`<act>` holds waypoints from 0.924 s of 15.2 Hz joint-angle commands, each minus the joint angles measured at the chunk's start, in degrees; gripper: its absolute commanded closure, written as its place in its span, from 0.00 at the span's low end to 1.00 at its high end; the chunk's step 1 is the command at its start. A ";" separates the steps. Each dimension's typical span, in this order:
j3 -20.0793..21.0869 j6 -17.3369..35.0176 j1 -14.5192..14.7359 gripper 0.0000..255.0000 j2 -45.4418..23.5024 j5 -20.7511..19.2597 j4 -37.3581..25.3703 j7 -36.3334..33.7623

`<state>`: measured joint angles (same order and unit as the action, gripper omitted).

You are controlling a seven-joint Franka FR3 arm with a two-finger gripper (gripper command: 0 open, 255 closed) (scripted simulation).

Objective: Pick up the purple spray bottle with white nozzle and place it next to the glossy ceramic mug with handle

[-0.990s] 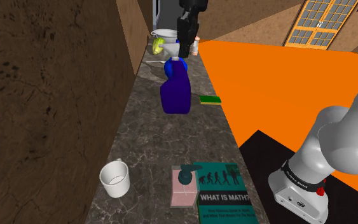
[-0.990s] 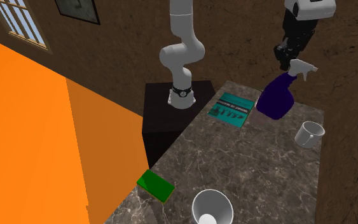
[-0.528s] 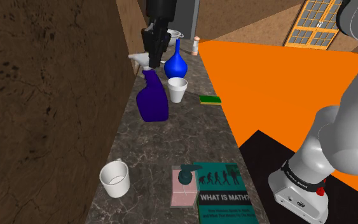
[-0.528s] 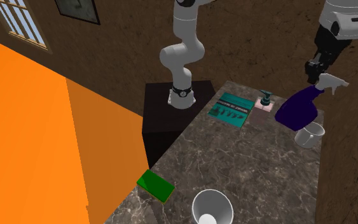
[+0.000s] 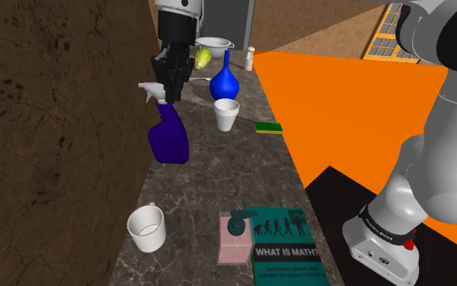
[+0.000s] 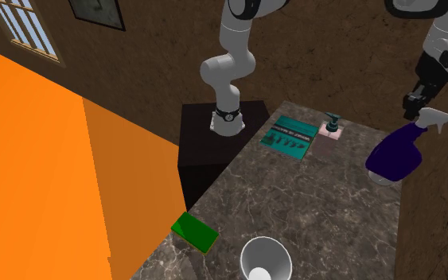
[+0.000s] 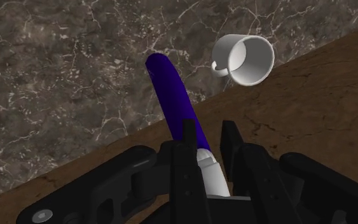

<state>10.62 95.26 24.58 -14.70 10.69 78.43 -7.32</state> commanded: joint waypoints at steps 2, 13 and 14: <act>0.00 2.39 0.01 1.00 0.34 0.11 2.70 0.42; -0.02 10.82 -0.04 1.00 0.86 0.56 11.82 2.17; -0.02 11.56 -0.03 1.00 0.82 0.59 12.53 2.32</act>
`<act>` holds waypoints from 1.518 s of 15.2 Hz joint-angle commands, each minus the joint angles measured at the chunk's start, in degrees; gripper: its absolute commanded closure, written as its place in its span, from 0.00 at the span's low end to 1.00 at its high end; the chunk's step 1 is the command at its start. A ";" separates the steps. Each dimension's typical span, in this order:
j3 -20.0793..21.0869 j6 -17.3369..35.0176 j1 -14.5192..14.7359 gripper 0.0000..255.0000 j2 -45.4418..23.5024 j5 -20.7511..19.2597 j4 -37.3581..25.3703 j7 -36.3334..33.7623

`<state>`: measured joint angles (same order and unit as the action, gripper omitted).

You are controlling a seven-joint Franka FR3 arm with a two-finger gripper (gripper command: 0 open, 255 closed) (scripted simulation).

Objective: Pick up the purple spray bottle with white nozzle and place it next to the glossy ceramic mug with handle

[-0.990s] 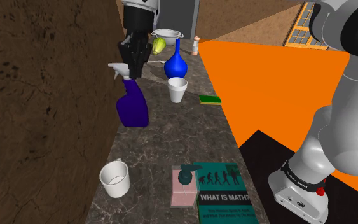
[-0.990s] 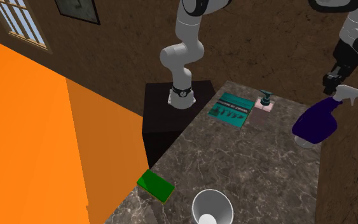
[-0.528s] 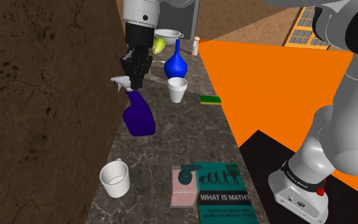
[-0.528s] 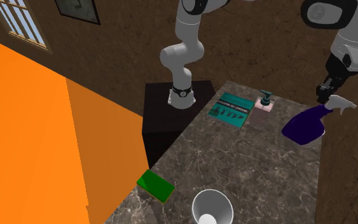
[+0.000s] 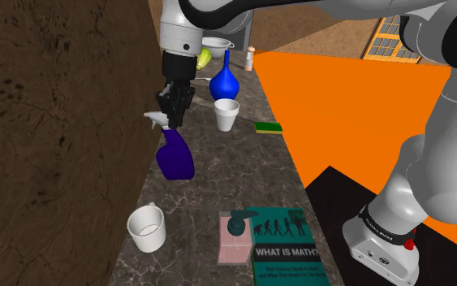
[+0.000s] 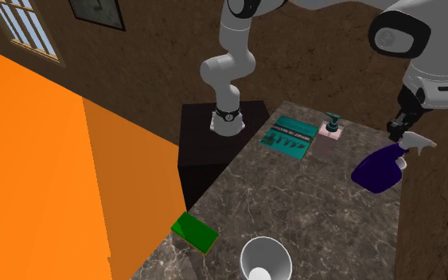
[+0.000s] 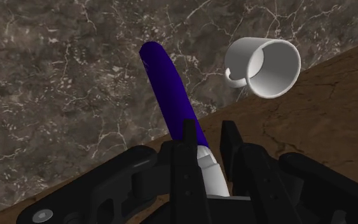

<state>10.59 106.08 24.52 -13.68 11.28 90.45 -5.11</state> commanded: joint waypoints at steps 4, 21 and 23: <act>0.01 3.64 0.06 1.00 -0.49 0.13 3.16 0.68; 0.03 9.67 0.16 0.00 -1.78 0.39 8.02 1.87; 0.03 9.68 0.16 0.00 -1.78 0.39 8.02 1.87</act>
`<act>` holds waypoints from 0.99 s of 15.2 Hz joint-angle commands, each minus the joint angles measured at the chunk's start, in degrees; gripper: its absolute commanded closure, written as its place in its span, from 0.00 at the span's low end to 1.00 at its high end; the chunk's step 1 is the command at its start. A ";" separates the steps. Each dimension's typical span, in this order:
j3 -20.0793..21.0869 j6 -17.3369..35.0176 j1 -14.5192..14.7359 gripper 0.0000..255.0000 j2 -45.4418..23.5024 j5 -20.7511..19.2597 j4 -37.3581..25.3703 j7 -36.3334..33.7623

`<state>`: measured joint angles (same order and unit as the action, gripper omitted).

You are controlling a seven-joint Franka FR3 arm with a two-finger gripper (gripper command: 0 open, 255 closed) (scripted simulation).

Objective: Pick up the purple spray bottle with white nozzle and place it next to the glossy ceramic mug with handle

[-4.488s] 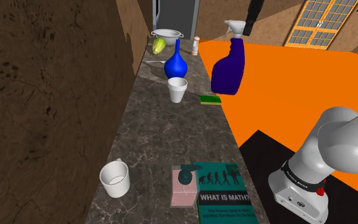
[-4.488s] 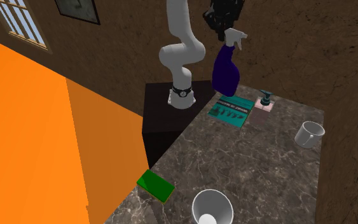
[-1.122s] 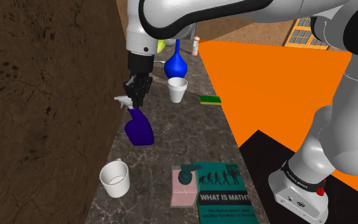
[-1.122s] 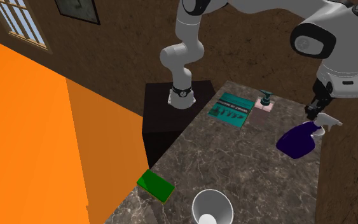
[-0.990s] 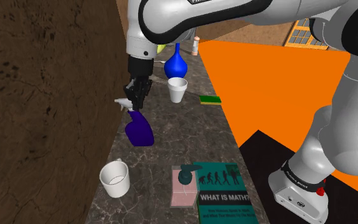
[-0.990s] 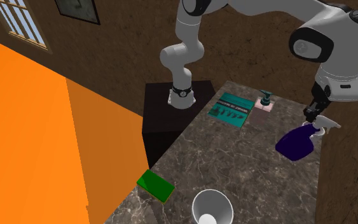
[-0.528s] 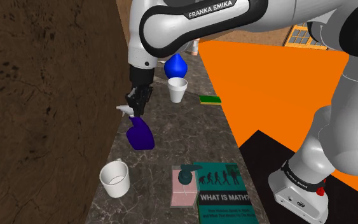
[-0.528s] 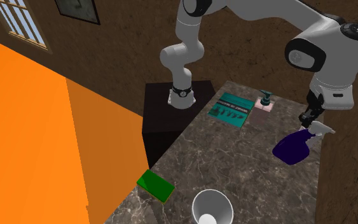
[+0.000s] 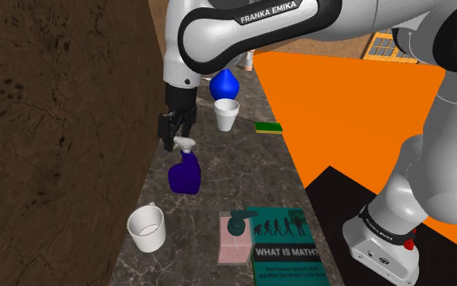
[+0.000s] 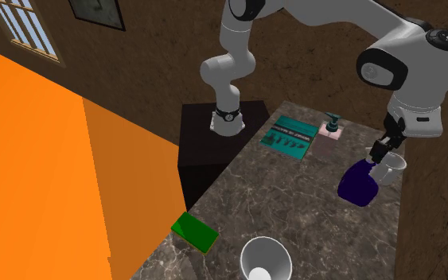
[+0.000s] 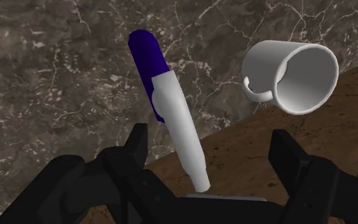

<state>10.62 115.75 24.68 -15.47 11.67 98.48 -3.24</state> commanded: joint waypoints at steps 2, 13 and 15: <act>0.00 0.00 0.00 0.00 0.00 0.00 0.00 0.00; -0.40 -6.65 -0.85 0.00 1.71 -0.08 -4.82 -0.12; -0.40 -6.65 -0.85 0.00 1.71 -0.08 -4.82 -0.12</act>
